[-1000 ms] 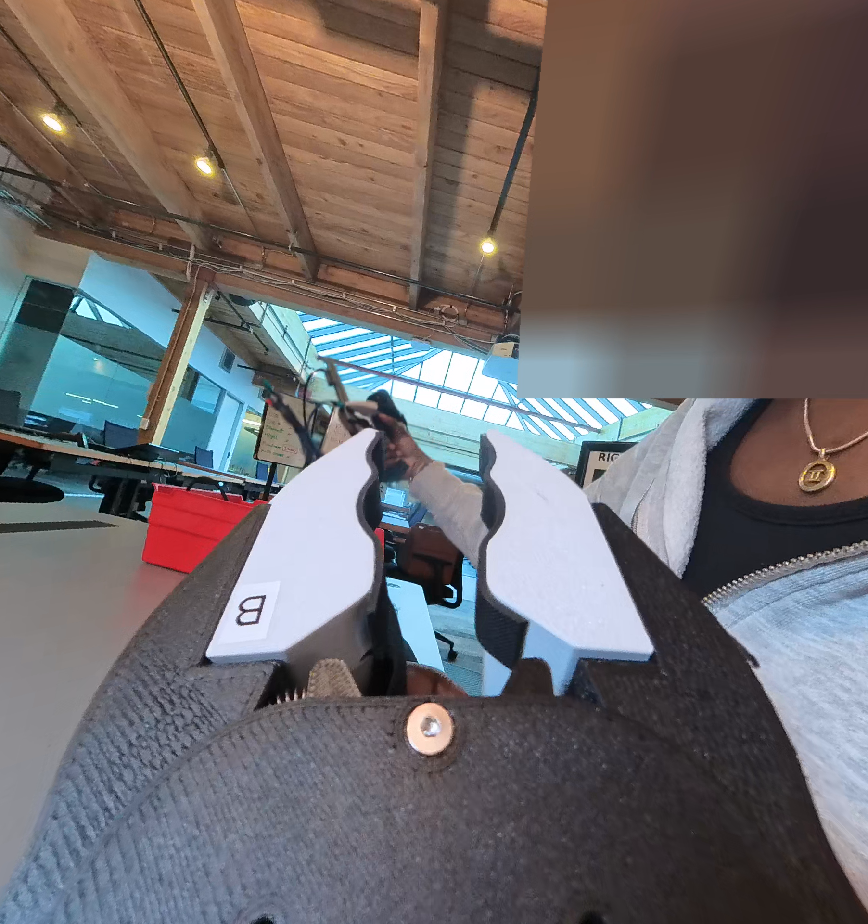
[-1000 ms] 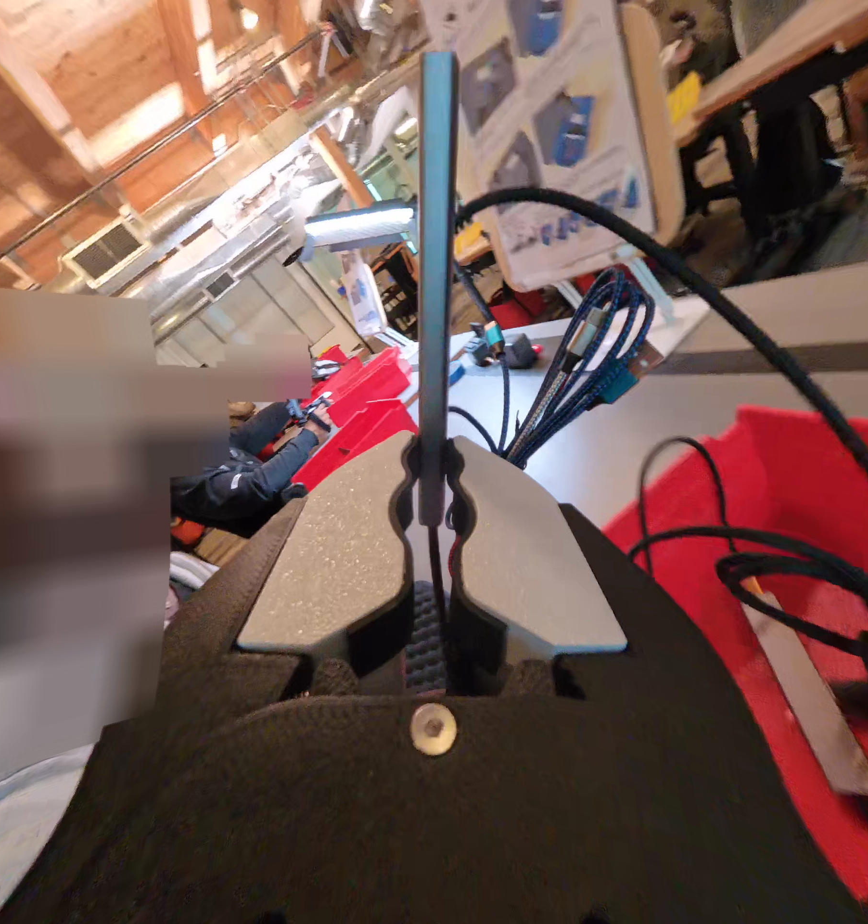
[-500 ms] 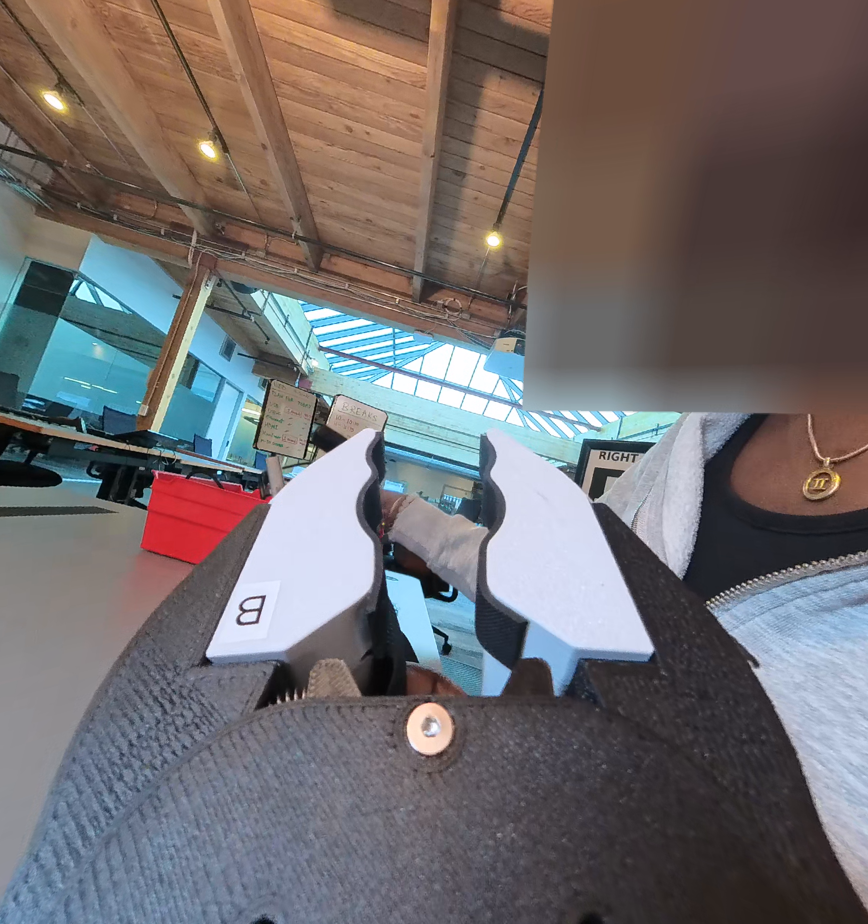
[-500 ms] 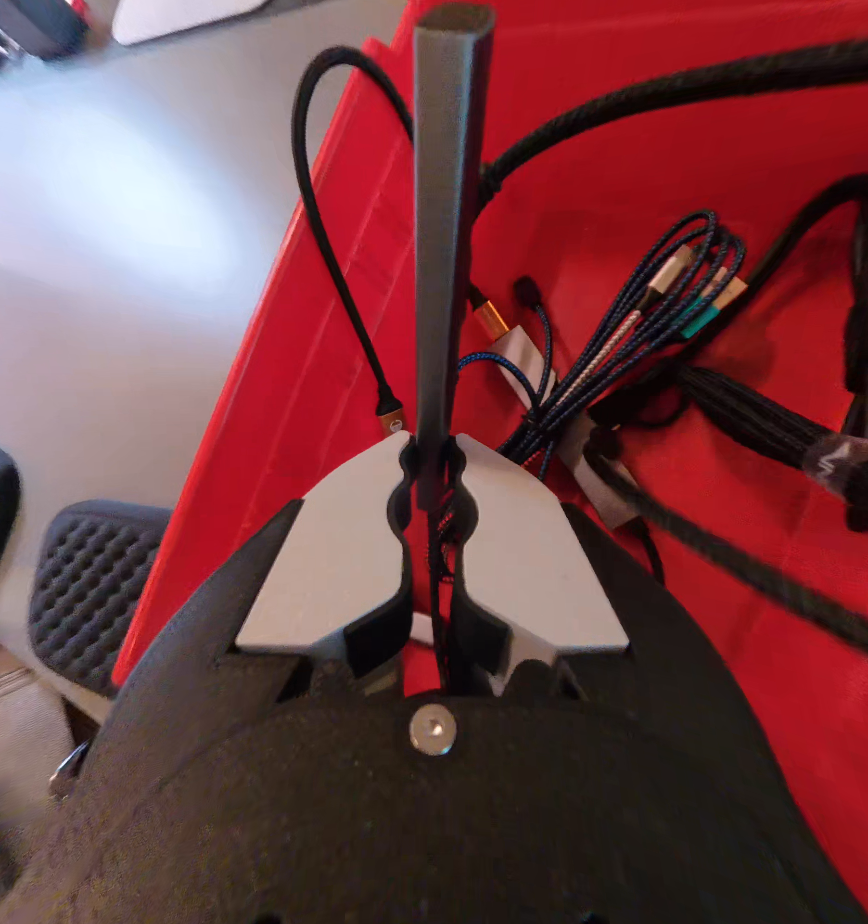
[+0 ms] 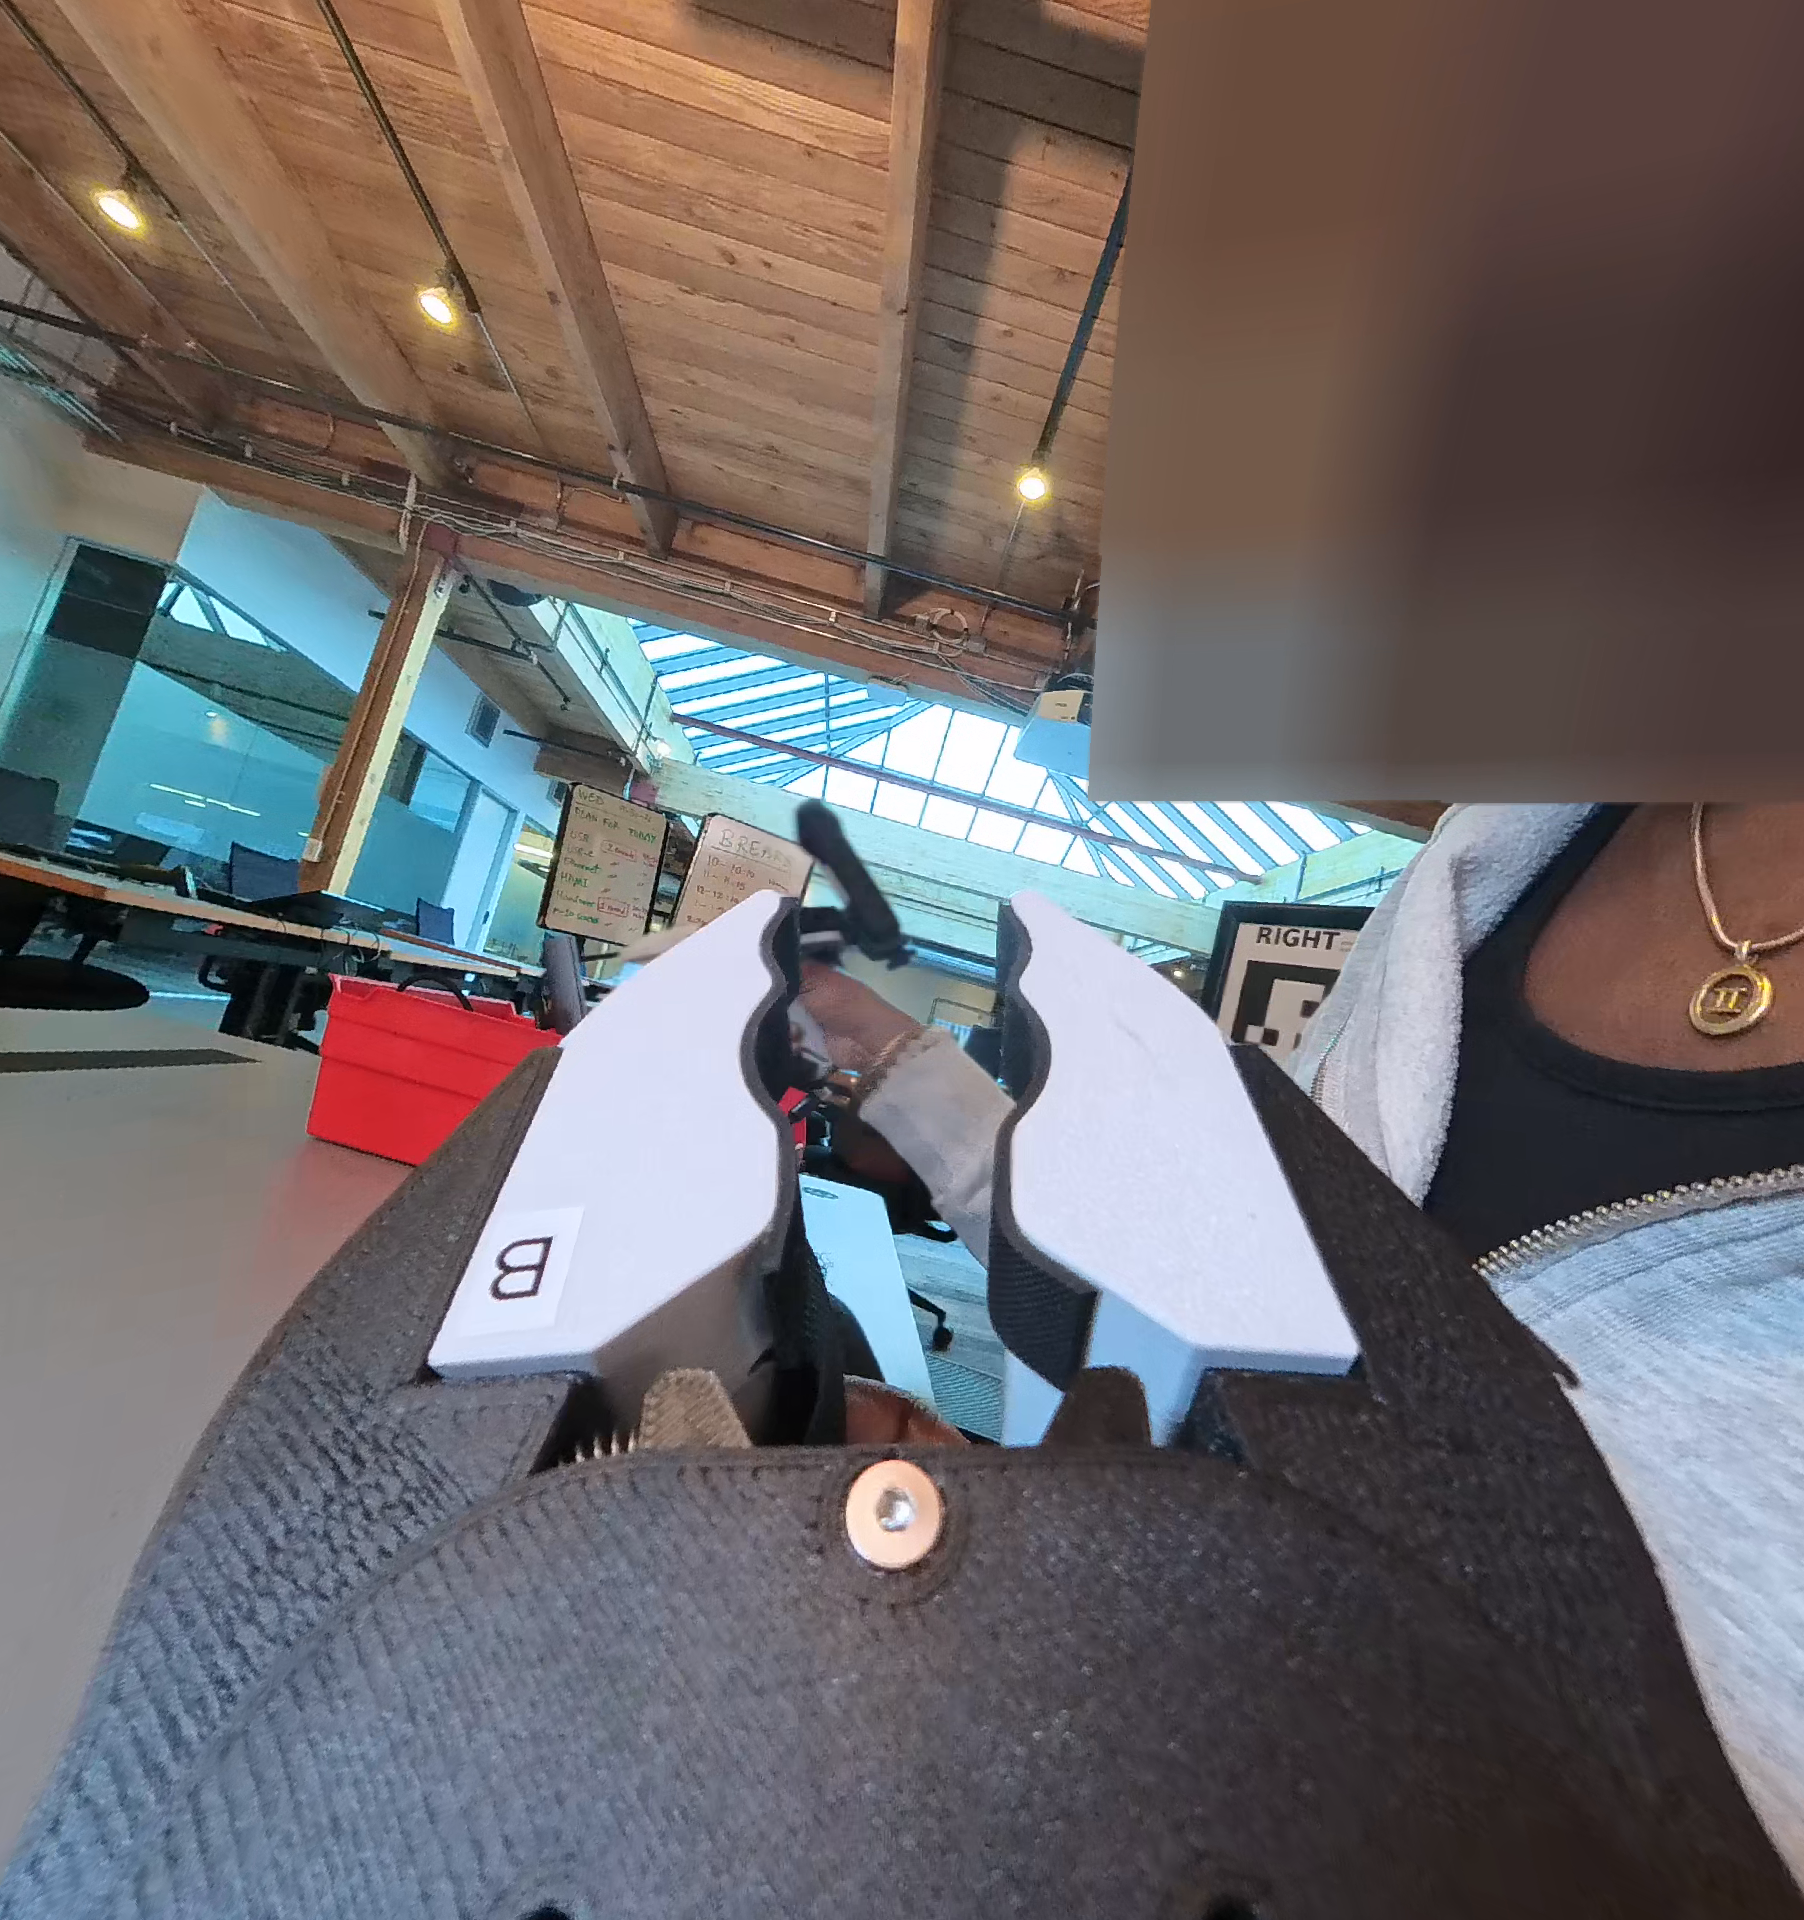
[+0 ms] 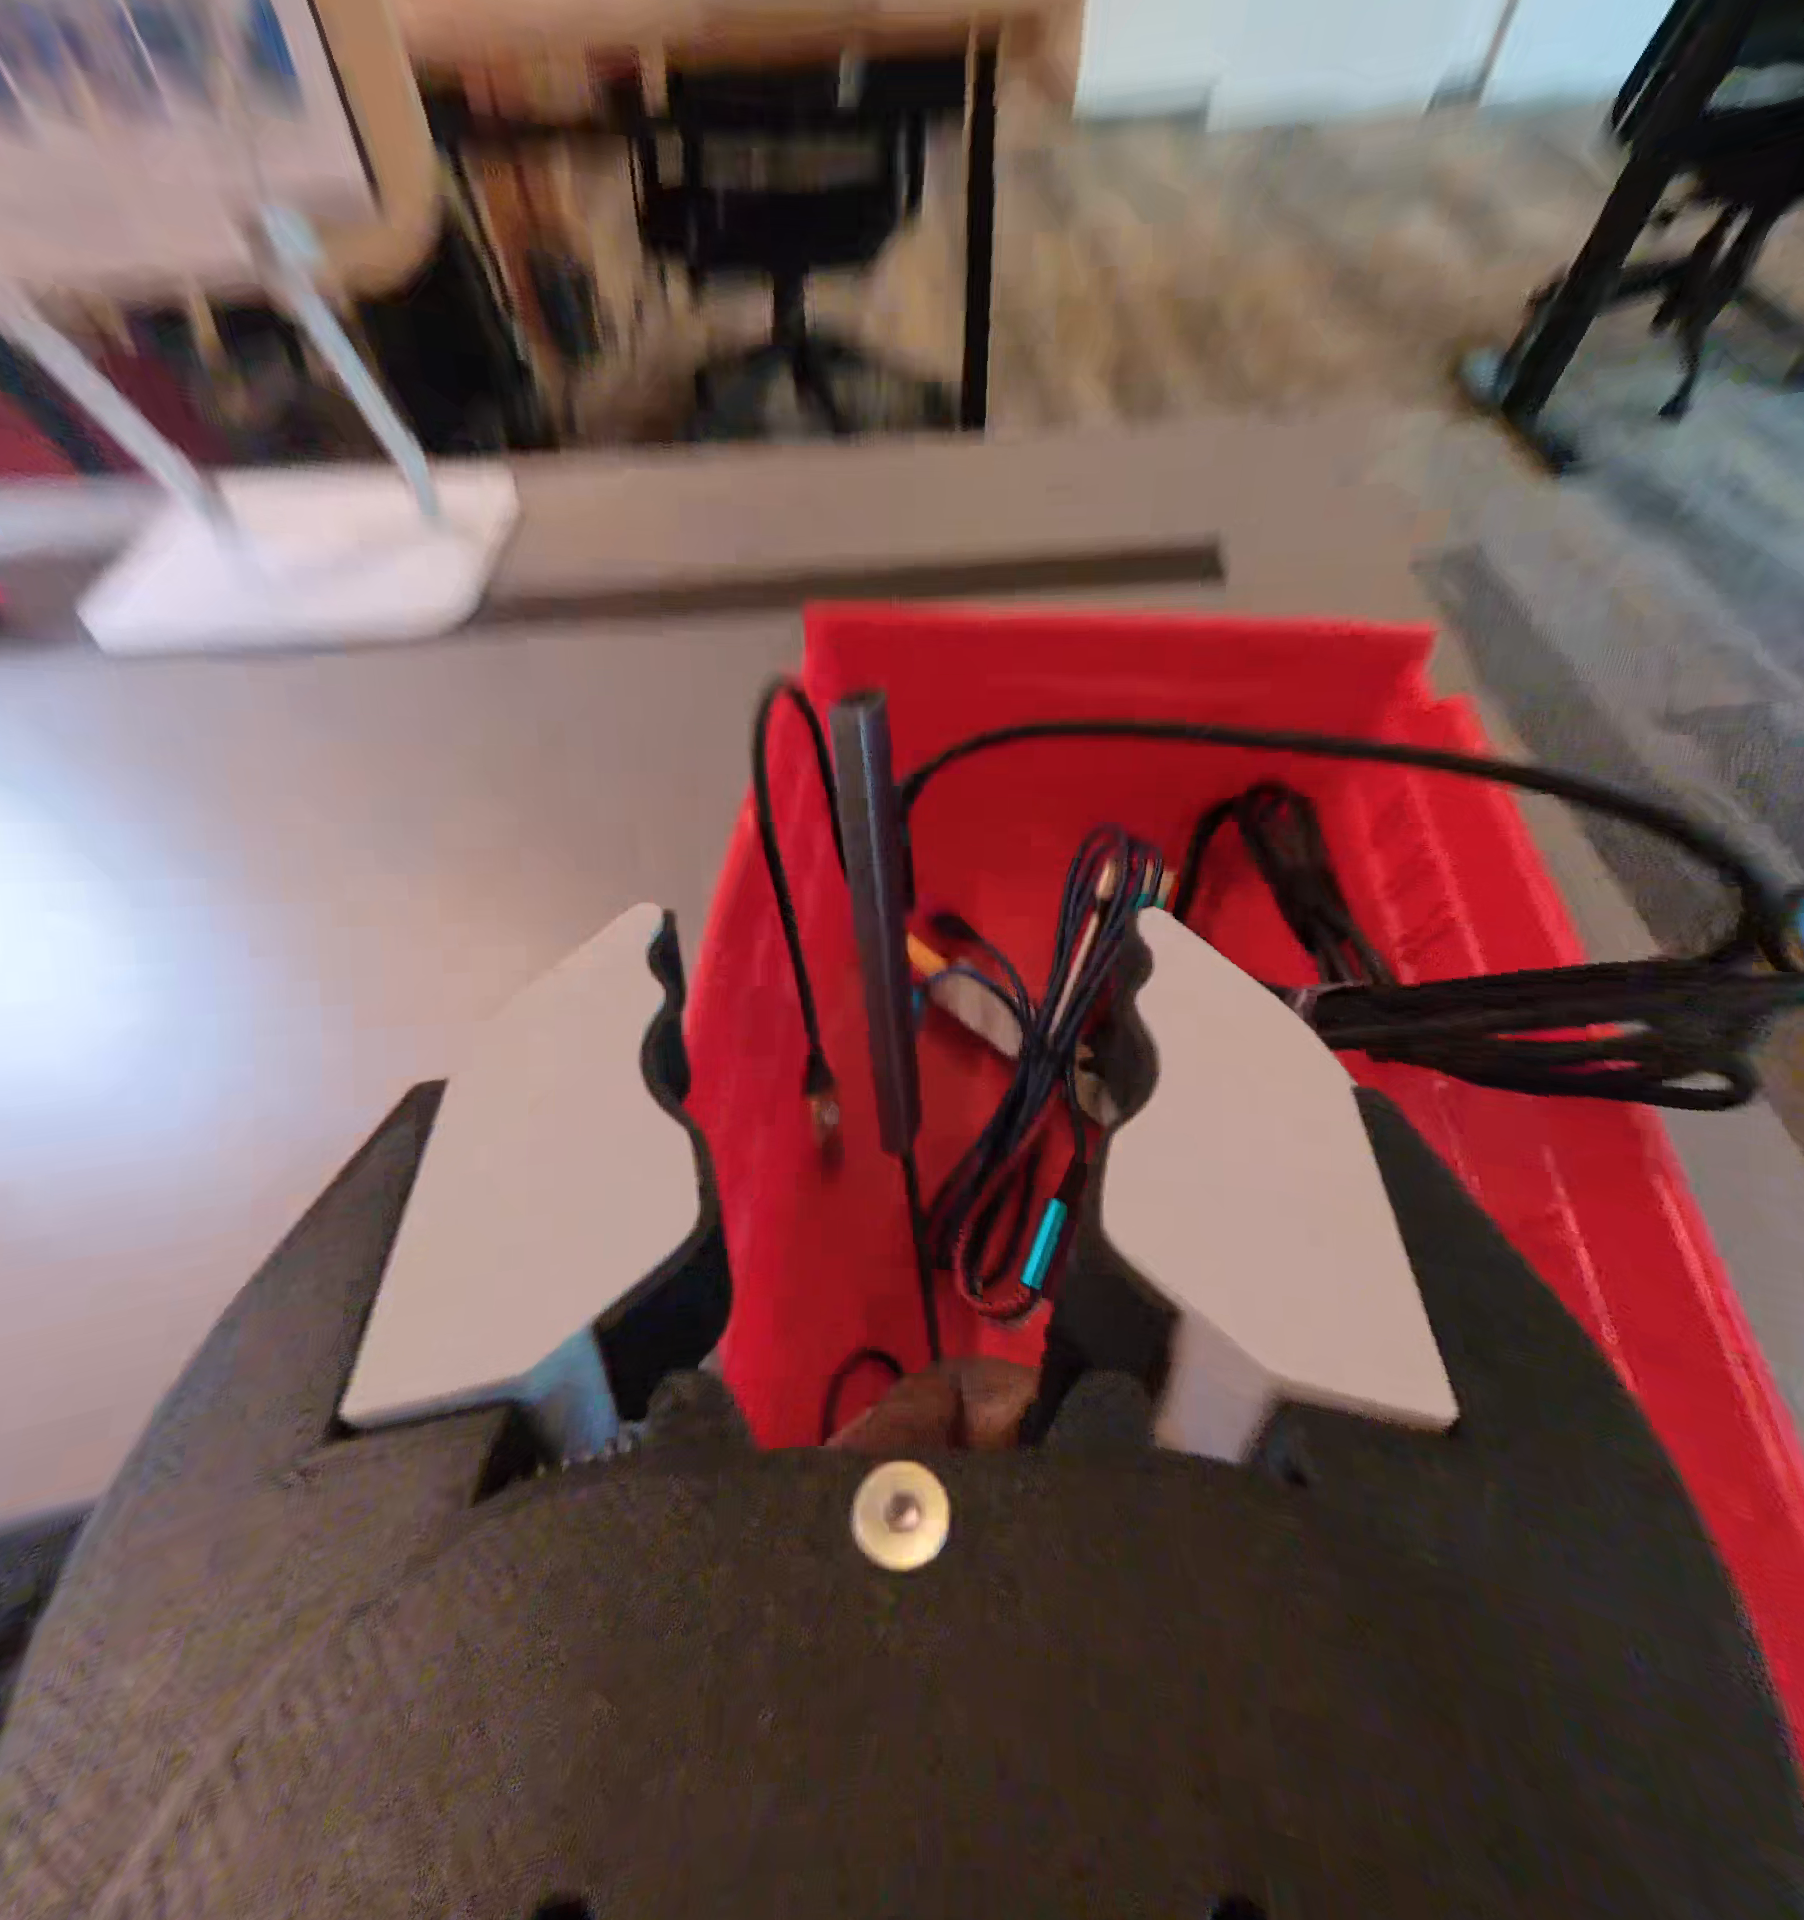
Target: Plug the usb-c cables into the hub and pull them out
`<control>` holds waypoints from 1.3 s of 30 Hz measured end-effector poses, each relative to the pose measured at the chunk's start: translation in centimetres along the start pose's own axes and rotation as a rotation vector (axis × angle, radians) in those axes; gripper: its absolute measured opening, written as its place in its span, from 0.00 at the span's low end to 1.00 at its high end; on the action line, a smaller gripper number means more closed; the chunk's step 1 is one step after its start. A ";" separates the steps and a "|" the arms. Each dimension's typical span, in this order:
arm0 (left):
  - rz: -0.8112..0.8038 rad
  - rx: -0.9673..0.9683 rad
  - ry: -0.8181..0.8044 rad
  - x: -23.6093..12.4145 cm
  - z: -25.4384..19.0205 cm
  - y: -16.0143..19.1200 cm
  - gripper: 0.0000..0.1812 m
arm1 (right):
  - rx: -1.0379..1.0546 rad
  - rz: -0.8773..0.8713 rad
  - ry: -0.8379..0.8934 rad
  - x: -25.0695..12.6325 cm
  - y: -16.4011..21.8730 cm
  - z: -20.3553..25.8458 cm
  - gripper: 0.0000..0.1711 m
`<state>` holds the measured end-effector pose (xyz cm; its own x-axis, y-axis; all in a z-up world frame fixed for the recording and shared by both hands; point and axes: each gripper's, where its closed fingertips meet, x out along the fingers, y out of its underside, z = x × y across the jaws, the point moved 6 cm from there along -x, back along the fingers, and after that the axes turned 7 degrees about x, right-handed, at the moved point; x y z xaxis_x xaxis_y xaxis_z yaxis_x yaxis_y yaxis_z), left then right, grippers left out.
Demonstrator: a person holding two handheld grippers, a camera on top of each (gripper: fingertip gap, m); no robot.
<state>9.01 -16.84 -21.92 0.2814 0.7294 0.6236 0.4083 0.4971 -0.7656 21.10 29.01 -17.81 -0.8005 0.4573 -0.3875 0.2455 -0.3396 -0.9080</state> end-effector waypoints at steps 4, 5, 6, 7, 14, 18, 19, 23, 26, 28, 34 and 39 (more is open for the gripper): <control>0.001 0.002 -0.009 0.0 0.0 0.0 0.20 | 0.063 -0.186 -0.085 -4.7 1.7 2.7 0.49; 0.001 0.000 -0.010 0.0 0.1 0.0 0.20 | 0.074 -0.097 -0.098 -5.1 3.5 3.5 0.43; 0.001 0.000 -0.011 0.0 0.1 0.0 0.20 | 0.091 0.008 -0.099 -5.1 5.5 4.1 0.43; 0.001 -0.001 -0.012 0.0 0.1 0.0 0.20 | 0.083 0.110 -0.095 -4.9 7.4 4.6 0.44; 0.003 0.002 -0.020 0.0 0.1 0.1 0.20 | -0.275 0.274 0.139 -1.6 10.6 5.2 0.04; 0.009 -0.004 -0.015 0.1 0.1 0.1 0.20 | -0.378 0.300 0.131 0.1 10.2 7.5 0.07; 0.008 -0.001 -0.015 0.1 0.1 0.1 0.20 | -0.386 0.302 0.122 0.5 10.2 8.2 0.07; 0.007 0.011 -0.011 0.1 -0.1 0.1 0.20 | -0.399 0.286 0.097 1.8 10.2 11.4 0.09; 0.007 0.012 -0.008 0.1 -0.1 0.1 0.20 | -0.426 0.281 0.062 2.5 10.4 14.0 0.09; 0.006 0.013 -0.004 0.1 -0.2 0.0 0.20 | -0.425 0.271 0.024 3.0 10.5 15.9 0.09; 0.015 0.025 -0.002 0.1 -0.3 0.1 0.20 | -0.380 0.222 -0.131 4.0 11.5 22.9 0.08; 0.021 0.063 0.030 0.2 -0.8 0.2 0.20 | -0.435 0.199 -0.245 4.4 12.6 29.9 0.09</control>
<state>9.84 -17.00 -21.82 0.3159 0.7258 0.6111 0.3466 0.5113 -0.7864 4.32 2.11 -26.22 -0.8069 0.1961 -0.5572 0.5675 -0.0047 -0.8234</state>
